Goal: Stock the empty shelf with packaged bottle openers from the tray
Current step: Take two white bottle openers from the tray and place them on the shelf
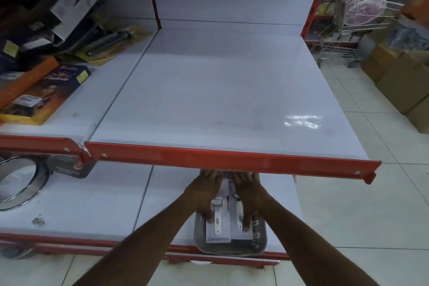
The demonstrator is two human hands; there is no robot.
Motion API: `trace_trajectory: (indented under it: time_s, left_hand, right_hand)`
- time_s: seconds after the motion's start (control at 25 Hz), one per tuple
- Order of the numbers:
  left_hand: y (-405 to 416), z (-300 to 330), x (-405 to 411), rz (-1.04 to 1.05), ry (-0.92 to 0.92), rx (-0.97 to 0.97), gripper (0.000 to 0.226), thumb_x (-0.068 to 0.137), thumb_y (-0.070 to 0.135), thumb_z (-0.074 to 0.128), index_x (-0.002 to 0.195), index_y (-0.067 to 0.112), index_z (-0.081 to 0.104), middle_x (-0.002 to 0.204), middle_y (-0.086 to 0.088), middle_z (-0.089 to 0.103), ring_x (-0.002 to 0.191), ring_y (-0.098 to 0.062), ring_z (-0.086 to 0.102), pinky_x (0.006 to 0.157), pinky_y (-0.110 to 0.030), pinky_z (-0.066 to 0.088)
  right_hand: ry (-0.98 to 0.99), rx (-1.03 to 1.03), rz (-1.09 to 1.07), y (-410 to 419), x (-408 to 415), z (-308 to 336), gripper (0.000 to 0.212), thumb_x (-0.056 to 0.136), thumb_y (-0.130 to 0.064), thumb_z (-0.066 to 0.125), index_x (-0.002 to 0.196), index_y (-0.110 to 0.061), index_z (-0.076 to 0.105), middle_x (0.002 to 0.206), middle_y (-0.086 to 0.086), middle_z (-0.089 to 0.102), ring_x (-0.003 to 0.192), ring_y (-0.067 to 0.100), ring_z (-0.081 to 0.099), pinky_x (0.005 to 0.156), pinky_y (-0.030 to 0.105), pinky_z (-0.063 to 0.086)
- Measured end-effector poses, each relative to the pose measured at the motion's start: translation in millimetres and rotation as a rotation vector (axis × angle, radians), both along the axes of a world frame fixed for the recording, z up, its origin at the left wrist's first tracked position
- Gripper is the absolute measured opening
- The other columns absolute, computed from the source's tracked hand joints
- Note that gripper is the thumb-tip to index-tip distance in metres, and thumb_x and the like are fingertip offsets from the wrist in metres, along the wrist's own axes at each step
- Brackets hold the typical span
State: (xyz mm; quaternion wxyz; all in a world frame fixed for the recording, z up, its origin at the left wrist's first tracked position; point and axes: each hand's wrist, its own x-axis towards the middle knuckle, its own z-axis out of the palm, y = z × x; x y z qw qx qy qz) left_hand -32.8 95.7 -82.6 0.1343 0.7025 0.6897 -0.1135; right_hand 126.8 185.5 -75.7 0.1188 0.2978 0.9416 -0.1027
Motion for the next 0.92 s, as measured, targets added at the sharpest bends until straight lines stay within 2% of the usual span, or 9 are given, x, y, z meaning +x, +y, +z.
trace_trajectory:
  time_s: [0.08, 0.16, 0.24, 0.28, 0.36, 0.48, 0.64, 0.76, 0.92]
  left_hand:
    - [-9, 17, 2, 0.094, -0.145, 0.037, 0.128, 0.062, 0.040, 0.095, 0.158, 0.021, 0.013, 0.169, -0.008, 0.019, 0.147, -0.035, 0.037, 0.115, -0.045, 0.043]
    - [-27, 36, 4, 0.214, -0.364, 0.088, 0.102, 0.071, 0.017, 0.090, 0.154, 0.023, 0.031, 0.157, -0.010, 0.044, 0.130, -0.031, 0.056, 0.102, -0.041, 0.055]
    - [-54, 57, 9, 0.312, -0.580, 0.160, 0.064, 0.080, 0.008, 0.083, 0.133, 0.030, 0.055, 0.133, -0.005, 0.067, 0.112, -0.025, 0.068, 0.092, -0.036, 0.060]
    - [-69, 69, 12, 0.339, -0.644, 0.213, 0.048, 0.083, 0.010, 0.081, 0.115, 0.039, 0.061, 0.119, 0.002, 0.072, 0.102, -0.019, 0.070, 0.088, -0.032, 0.061]
    - [-98, 102, 18, 0.368, -0.672, 0.350, 0.041, 0.086, 0.014, 0.079, 0.092, 0.048, 0.057, 0.099, 0.019, 0.070, 0.087, -0.006, 0.069, 0.081, -0.022, 0.060]
    - [-129, 167, 14, 0.413, -0.754, 0.633, 0.040, 0.082, 0.021, 0.083, 0.096, 0.049, 0.058, 0.091, 0.022, 0.074, 0.082, -0.004, 0.070, 0.073, -0.008, 0.051]
    - [-135, 259, 8, 0.410, -1.044, 0.902, 0.033, 0.081, 0.037, 0.082, 0.102, 0.032, 0.056, 0.078, 0.003, 0.072, 0.064, -0.022, 0.067, 0.068, -0.016, 0.056]
    - [-108, 306, -6, 0.417, -1.195, 1.040, 0.031, 0.081, 0.023, 0.077, 0.101, 0.039, 0.058, 0.077, -0.006, 0.079, 0.061, -0.022, 0.071, 0.057, -0.022, 0.059]
    - [-36, 314, -47, 0.584, -1.179, 1.061, 0.023, 0.090, 0.000, 0.071, 0.106, 0.015, 0.064, 0.075, 0.000, 0.078, 0.064, -0.013, 0.071, 0.053, -0.018, 0.057]
  right_hand:
    - [-0.058, 0.042, 0.046, -2, 4, 16, 0.127, 0.061, -0.044, 0.089, 0.155, -0.010, 0.010, 0.164, 0.014, 0.012, 0.152, 0.037, 0.005, 0.125, 0.044, -0.002]
    - [-0.010, -0.029, -0.011, -8, 12, 42, 0.110, 0.061, -0.037, 0.091, 0.150, -0.015, 0.028, 0.156, 0.010, 0.034, 0.141, 0.037, 0.037, 0.115, 0.049, 0.036]
    - [0.146, -0.158, -0.101, -18, 25, 70, 0.075, 0.067, -0.019, 0.087, 0.133, -0.020, 0.049, 0.135, 0.008, 0.056, 0.119, 0.029, 0.058, 0.095, 0.040, 0.055]
    - [0.204, -0.171, -0.114, -25, 31, 86, 0.055, 0.071, -0.014, 0.083, 0.120, -0.022, 0.058, 0.125, 0.005, 0.064, 0.111, 0.026, 0.063, 0.090, 0.038, 0.057]
    - [0.322, -0.201, -0.173, -45, 50, 118, 0.029, 0.078, -0.005, 0.076, 0.095, -0.027, 0.066, 0.106, -0.003, 0.073, 0.096, 0.016, 0.069, 0.085, 0.033, 0.059]
    - [0.580, -0.196, -0.233, -77, 71, 185, 0.023, 0.085, -0.007, 0.073, 0.085, -0.030, 0.070, 0.089, -0.013, 0.074, 0.079, 0.004, 0.066, 0.074, 0.017, 0.054]
    - [1.000, -0.270, -0.266, -90, 83, 285, 0.025, 0.083, -0.015, 0.076, 0.093, -0.037, 0.070, 0.088, -0.028, 0.074, 0.078, -0.004, 0.070, 0.062, 0.004, 0.049]
    - [1.174, -0.292, -0.254, -58, 64, 331, 0.029, 0.089, -0.012, 0.069, 0.100, -0.039, 0.067, 0.090, -0.030, 0.074, 0.084, -0.007, 0.071, 0.066, 0.007, 0.053]
    - [1.162, -0.394, -0.371, 19, 11, 336, 0.027, 0.091, -0.003, 0.064, 0.114, -0.017, 0.069, 0.107, 0.009, 0.075, 0.100, 0.027, 0.071, 0.085, 0.044, 0.059]
